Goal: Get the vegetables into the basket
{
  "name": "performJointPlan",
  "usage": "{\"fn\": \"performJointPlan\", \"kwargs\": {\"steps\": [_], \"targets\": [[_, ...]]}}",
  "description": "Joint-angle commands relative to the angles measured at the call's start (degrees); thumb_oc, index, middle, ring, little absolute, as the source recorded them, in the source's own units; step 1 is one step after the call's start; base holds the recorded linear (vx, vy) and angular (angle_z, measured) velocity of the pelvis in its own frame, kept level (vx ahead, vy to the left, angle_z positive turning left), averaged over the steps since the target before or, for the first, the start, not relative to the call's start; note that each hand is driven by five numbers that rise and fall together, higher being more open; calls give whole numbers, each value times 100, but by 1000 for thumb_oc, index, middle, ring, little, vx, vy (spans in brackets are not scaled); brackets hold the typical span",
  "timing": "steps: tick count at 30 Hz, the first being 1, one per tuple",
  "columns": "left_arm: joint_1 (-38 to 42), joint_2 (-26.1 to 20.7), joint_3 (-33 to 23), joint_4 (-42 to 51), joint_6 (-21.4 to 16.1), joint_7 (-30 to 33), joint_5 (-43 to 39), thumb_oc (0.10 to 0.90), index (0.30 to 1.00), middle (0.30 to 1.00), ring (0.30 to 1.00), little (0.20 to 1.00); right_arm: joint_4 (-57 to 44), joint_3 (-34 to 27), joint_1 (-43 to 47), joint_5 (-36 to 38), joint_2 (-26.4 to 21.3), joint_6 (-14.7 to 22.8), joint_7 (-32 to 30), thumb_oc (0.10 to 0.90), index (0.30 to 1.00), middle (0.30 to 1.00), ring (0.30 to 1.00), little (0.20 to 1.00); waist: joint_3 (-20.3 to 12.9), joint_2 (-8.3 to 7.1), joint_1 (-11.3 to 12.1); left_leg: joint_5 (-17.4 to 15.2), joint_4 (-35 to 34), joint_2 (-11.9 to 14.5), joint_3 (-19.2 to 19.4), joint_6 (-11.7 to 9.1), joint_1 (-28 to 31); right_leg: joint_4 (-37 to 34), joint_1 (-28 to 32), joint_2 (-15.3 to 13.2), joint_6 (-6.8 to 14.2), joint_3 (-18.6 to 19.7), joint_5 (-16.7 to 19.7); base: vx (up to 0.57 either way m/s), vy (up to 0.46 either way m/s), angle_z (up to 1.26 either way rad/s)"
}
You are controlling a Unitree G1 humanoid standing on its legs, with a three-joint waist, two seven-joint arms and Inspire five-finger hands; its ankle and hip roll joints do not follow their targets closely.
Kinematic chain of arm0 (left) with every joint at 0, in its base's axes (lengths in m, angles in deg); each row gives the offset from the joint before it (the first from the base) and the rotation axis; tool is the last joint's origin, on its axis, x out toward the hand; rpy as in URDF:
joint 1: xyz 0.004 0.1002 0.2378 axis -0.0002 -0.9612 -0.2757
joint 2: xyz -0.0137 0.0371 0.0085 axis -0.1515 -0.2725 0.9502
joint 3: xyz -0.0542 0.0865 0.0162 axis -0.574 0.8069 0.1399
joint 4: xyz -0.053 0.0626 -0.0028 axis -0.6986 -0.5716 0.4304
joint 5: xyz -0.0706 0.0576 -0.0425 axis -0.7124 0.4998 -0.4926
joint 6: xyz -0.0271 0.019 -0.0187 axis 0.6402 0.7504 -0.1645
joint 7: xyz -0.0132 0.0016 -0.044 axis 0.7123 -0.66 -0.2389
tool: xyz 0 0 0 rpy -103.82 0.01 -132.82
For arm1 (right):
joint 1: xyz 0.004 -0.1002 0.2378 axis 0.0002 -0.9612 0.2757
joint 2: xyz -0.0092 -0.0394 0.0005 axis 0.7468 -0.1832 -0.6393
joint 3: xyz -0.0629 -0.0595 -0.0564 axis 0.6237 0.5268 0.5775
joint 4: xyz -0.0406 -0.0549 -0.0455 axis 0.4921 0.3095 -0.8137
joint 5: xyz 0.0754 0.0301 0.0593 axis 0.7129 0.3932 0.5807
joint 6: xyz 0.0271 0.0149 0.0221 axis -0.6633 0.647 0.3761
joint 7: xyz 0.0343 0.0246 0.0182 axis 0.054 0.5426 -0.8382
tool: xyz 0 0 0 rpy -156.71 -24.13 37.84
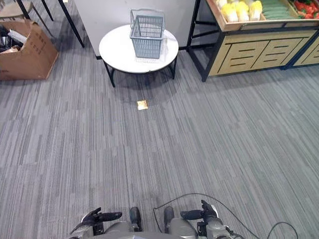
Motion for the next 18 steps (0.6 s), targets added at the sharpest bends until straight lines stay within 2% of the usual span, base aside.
{"fn": "performJointPlan", "kwargs": {"steps": [1, 6, 8, 10, 11, 15, 17, 18], "targets": [[263, 233, -59, -142, -165, 139, -168, 900, 1000, 1000, 1000, 1000, 195, 430, -11, -58, 49, -1, -98, 900, 1000, 1000, 1000, 1000, 93, -111, -91, 85, -346, 369, -319, -241, 229, -574, 71, -450, 258, -48, 727, 0, 0, 0], [323, 224, 38, -25, -182, 178, -146, 900, 1000, 1000, 1000, 1000, 97, 464, 46, -13, 25, 33, -113, 900, 1000, 1000, 1000, 1000, 185, -50, -122, 69, -142, 409, -363, -273, 102, -485, -14, -411, 177, -19, 654, 29, -84, 6], [368, 206, 54, 40, -206, 216, -180, 900, 1000, 1000, 1000, 1000, 90, 461, 65, -13, -15, 42, -130, 900, 1000, 1000, 1000, 1000, 255, -61, -142, 51, 300, 449, -398, -319, -60, -412, -35, -378, 112, 9, 618, 6, -157, 8], [444, 232, 100, 116, -220, 256, -191, 900, 1000, 1000, 1000, 1000, 90, 458, 61, -53, -70, 44, -154, 900, 1000, 1000, 1000, 1000, 344, -108, -174, 36, 1073, 491, -480, -352, -394, -278, -40, -349, 6, -4, 509, 15, -184, 7], [465, 226, 64, 124, -244, 305, -259, 900, 1000, 1000, 1000, 1000, 117, 422, 98, -76, -113, 44, -226, 900, 1000, 1000, 1000, 1000, 399, -137, -155, 38, 1594, 410, -683, -345, -650, -197, -12, -347, -33, -1, 447, 23, -96, 9], [496, 169, 25, 152, -297, 368, -387, 900, 1000, 1000, 1000, 1000, 173, 390, 96, -110, -181, 29, -320, 900, 1000, 1000, 1000, 1000, 450, -179, -80, 152, 1406, 308, -905, -272, -1009, -24, -7, -330, -36, 86, 306, 56, -13, 1], [459, 148, -12, 165, -322, 384, -437, 900, 1000, 1000, 1000, 1000, 181, 368, 55, -106, -179, 25, -311, 900, 1000, 1000, 1000, 1000, 426, -210, -73, 161, 1098, 394, -823, -238, -1077, -13, 28, -337, -18, 106, 209, 173, 74, 4], [392, 171, -28, 198, -356, 390, -502, 900, 1000, 1000, 1000, 1000, 205, 301, 2, -44, -163, 24, -322, 900, 1000, 1000, 1000, 1000, 420, -164, -28, 519, 585, 588, -747, -298, -1229, -9, 140, -306, -5, 147, 93, 330, 205, 4]]}}
